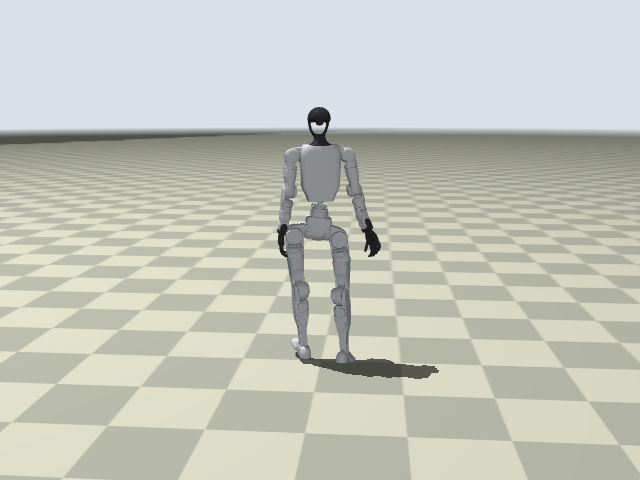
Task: Upper body actions
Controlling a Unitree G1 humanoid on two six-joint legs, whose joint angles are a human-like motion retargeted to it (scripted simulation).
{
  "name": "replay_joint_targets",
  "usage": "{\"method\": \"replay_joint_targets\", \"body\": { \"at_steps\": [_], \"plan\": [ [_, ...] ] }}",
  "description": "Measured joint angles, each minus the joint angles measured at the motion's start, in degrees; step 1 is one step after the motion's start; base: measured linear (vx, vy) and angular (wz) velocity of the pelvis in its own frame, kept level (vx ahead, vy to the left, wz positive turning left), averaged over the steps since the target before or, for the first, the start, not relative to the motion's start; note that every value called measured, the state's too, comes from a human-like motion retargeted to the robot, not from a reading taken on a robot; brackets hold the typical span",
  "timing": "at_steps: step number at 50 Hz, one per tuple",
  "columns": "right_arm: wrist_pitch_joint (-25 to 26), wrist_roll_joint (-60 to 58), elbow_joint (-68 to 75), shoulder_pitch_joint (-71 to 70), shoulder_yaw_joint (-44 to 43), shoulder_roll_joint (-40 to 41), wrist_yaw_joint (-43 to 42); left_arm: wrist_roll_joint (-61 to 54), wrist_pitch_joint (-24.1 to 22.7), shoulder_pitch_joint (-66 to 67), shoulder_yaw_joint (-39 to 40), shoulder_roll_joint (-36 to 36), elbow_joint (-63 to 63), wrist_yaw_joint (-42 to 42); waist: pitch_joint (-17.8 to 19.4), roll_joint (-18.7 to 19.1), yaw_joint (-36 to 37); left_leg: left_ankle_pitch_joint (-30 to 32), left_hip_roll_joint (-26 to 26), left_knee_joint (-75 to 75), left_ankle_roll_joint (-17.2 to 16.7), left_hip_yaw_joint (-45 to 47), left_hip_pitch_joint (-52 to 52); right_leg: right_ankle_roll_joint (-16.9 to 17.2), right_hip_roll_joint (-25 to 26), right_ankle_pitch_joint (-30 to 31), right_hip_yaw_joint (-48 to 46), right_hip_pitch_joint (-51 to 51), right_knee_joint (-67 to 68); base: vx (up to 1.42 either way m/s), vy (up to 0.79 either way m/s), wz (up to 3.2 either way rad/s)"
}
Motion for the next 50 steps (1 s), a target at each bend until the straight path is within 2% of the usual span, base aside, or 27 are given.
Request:
{"method": "replay_joint_targets", "body": {
  "at_steps": [5, 10, 12, 15, 17, 20, 23, 27, 38, 50],
  "plan": [
    [-2.55, 3.39, 0.0, 0.34, -4.08, 0.08, -2.17, -0.71, -1.11, -2.82, -0.52, 1.83, -0.06, 1.5, 0.31, 0.56, -0.99, -0.97, 1.06, 0.07, 0.39, 1.6, -0.42, -0.28, 0.02, 1.04, 4.16, -4.23, 3.78, -0.04, 0.07, -0.79],
    [-4.53, 6.72, -1.46, -2.57, -5.11, 2.52, -1.12, 0.9, 1.81, -3.65, 1.67, 3.7, 3.82, -0.85, 0.85, 1.06, -1.34, -1.35, 3.46, -0.38, 0.43, 5.96, -0.82, -1.92, 2.26, 1.17, 9.05, -9.03, 8.74, -0.1, -0.01, -0.94],
    [-5.23, 7.29, -4.16, -3.17, -4.5, 4.05, 0.24, 1.38, 2.92, -3.2, 2.49, 4.22, 5.59, -1.72, 1.36, 1.16, -2.67, -1.21, 4.09, -0.43, 0.48, 6.64, -0.84, -1.54, 3.42, 0.14, 8.29, -9.2, 9.11, -0.1, -0.07, -0.35],
    [-6.68, 6.57, -8.22, -3.78, -2.0, 5.93, 2.15, 2.37, 4.21, -2.18, 3.7, 4.72, 8.42, -1.99, 2.22, 0.63, -4.34, -0.95, 4.22, -0.5, 0.5, 7.32, -0.48, -0.29, 5.8, -0.24, 12.12, -8.91, 8.07, -0.08, -0.08, -0.16],
    [-7.4, 4.09, -9.82, -3.95, 0.07, 6.45, 2.74, 3.25, 4.77, -1.32, 4.19, 4.77, 10.18, -1.83, 2.39, 0.41, -4.74, -0.79, 4.18, -0.61, 0.42, 7.56, -0.07, -2.27, 7.17, -0.83, 14.36, -8.27, 6.53, -0.02, -0.03, -0.01],
    [-7.57, -0.78, -10.8, -4.03, 3.21, 6.17, 2.77, 4.24, 5.35, 0.16, 4.35, 4.56, 12.3, -1.61, 1.89, -0.25, -4.83, -0.53, 3.37, -0.66, 0.21, 7.19, 0.18, -2.84, 5.74, -0.63, 8.95, -6.24, 3.32, 0.01, -0.07, 0.23],
    [-6.99, -5.5, -11.06, -4.44, 5.12, 5.3, 2.64, 4.36, 5.49, 1.33, 4.81, 3.73, 13.43, -0.69, 1.64, -0.31, -3.3, -0.19, 3.27, -0.75, -0.17, 7.41, 0.36, -2.71, 5.92, -0.01, 11.27, -6.47, 2.59, 0.01, -0.04, 0.08],
    [-6.61, -8.7, -11.54, -5.19, 6.1, 4.28, 1.21, 2.48, 3.94, 3.73, 6.28, 2.07, 13.19, -0.23, 1.75, 0.76, -2.7, 0.6, 4.11, -0.88, -0.6, 8.18, 0.61, -3.36, 6.02, 0.31, 8.04, -5.34, 0.94, -0.05, -0.11, 0.2],
    [-6.63, 1.65, -9.7, -4.66, 1.05, 4.45, 4.1, 2.81, 5.02, 5.27, 6.94, 3.1, 14.09, -0.17, 0.34, 2.83, -3.79, 2.74, 5.95, -0.26, -2.77, 5.93, 1.06, -5.52, 8.48, -2.16, 5.43, -2.41, -0.78, -0.04, -0.12, 0.4],
    [-5.73, -0.75, -7.83, -4.2, 0.45, 3.75, 4.27, 3.33, 4.33, 5.93, 7.07, 2.23, 8.59, -1.23, -2.35, 3.13, -4.53, 3.7, 9.21, 6.19, -7.35, 4.47, -1.28, -7.68, 11.07, -5.04, 8.52, -2.04, -1.56, -0.06, -0.16, 0.15]
  ]
}}
